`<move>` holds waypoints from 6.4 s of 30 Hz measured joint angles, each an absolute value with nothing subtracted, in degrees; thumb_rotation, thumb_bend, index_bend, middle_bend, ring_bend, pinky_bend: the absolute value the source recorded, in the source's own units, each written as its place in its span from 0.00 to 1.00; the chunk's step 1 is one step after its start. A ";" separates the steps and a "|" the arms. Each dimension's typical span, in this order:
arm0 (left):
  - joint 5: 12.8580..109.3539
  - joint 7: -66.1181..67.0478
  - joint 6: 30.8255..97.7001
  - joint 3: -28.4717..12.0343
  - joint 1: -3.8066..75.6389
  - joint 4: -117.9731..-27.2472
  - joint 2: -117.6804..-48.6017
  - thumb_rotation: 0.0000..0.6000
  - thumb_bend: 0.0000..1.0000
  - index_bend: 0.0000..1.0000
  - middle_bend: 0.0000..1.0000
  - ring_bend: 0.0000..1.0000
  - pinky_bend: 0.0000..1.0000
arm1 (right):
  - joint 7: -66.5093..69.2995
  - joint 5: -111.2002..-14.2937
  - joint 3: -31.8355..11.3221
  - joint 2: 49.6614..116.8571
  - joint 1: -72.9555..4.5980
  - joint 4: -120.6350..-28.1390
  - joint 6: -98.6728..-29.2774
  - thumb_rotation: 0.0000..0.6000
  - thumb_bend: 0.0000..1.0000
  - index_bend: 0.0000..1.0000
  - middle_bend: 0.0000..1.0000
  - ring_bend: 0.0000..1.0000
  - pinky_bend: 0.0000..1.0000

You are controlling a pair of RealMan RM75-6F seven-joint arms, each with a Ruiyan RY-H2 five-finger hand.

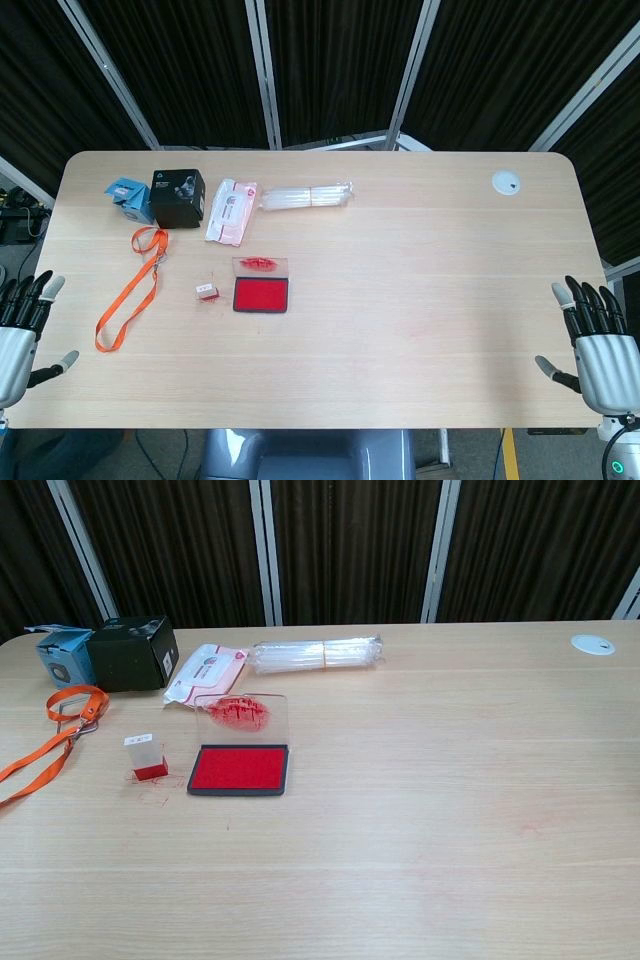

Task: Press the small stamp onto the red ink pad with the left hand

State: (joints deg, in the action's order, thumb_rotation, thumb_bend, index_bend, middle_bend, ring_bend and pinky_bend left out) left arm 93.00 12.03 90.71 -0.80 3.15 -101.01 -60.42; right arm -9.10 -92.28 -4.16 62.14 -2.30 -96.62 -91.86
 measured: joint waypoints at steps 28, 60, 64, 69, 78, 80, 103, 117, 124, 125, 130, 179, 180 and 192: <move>60.74 18.89 63.92 -13.00 22.49 -97.96 -73.52 1.00 0.01 0.14 0.14 0.87 0.94 | -5.22 -85.52 -5.55 61.75 -3.97 -94.87 -86.37 1.00 0.00 0.00 0.00 0.00 0.00; 31.15 33.27 62.34 -17.12 39.74 -78.65 -98.74 1.00 0.19 0.38 0.45 0.89 0.97 | -4.99 -79.41 -6.75 62.08 -4.95 -92.24 -82.46 1.00 0.00 0.00 0.00 0.00 0.00; 31.08 33.43 62.26 -16.90 39.97 -77.75 -99.13 1.00 0.22 0.40 0.46 0.89 0.97 | -4.98 -79.02 -6.87 62.12 -5.02 -92.16 -82.32 1.00 0.00 0.00 0.00 0.00 0.00; 31.25 33.16 62.07 -16.82 39.95 -78.17 -98.86 1.00 0.24 0.42 0.46 0.89 0.97 | -5.02 -78.79 -6.91 62.07 -5.03 -92.30 -82.27 1.00 0.00 0.00 0.00 0.00 0.00; 30.86 33.65 62.14 -16.48 39.91 -79.51 -98.13 1.00 0.30 0.43 0.47 0.89 0.97 | -4.83 -78.46 -6.97 61.89 -5.01 -92.41 -82.22 1.00 0.00 0.00 0.00 0.00 0.00; 30.79 33.85 62.33 -16.50 40.04 -79.70 -98.06 1.00 0.31 0.43 0.48 0.89 0.97 | -4.80 -78.44 -6.97 61.85 -5.02 -92.42 -82.20 1.00 0.00 0.00 0.00 0.00 0.00; 29.95 34.12 62.61 -16.50 40.56 -80.10 -98.17 1.00 0.38 0.54 0.53 0.88 0.97 | -4.33 -77.72 -7.04 61.74 -5.20 -92.31 -81.63 1.00 0.00 0.00 0.00 0.00 0.00; 34.79 33.53 62.76 -16.63 40.73 -90.86 -92.53 1.00 0.38 0.55 0.54 0.88 0.96 | -3.94 -77.15 -7.25 61.59 -5.27 -92.28 -81.40 1.00 0.00 0.00 0.00 0.00 0.00; 37.67 35.90 61.03 -15.87 44.07 -91.77 -92.40 1.00 0.38 0.56 0.55 0.88 0.96 | -3.98 -76.15 -7.68 61.56 -5.32 -92.07 -81.29 1.00 0.00 0.00 0.00 0.00 0.00; 37.75 36.65 61.04 -15.83 44.82 -91.49 -92.83 1.00 0.39 0.56 0.55 0.88 0.96 | -4.00 -75.94 -7.76 61.56 -5.34 -92.03 -81.22 1.00 0.00 0.00 0.00 0.00 0.00; 37.85 37.48 61.01 -15.31 46.52 -89.52 -94.97 1.00 0.39 0.56 0.55 0.88 0.96 | -4.04 -74.78 -8.07 61.53 -5.40 -91.65 -80.73 1.00 0.00 0.00 0.00 0.00 0.00; 44.23 28.65 58.87 -13.18 44.21 -75.31 -104.06 1.00 0.40 0.55 0.55 0.87 0.95 | -3.01 -74.14 -8.24 61.23 -5.45 -91.17 -80.21 1.00 0.00 0.00 0.00 0.00 0.00; 44.40 28.58 59.09 -13.30 44.12 -75.90 -103.73 1.00 0.40 0.56 0.55 0.87 0.95 | -2.95 -74.20 -8.23 61.20 -5.42 -91.22 -80.25 1.00 0.00 0.00 0.00 0.00 0.00; 45.65 27.68 61.89 -14.21 41.22 -85.03 -94.71 1.00 0.40 0.55 0.54 0.87 0.95 | -2.59 -75.24 -7.95 60.74 -5.10 -92.13 -81.03 1.00 0.00 0.00 0.00 0.00 0.00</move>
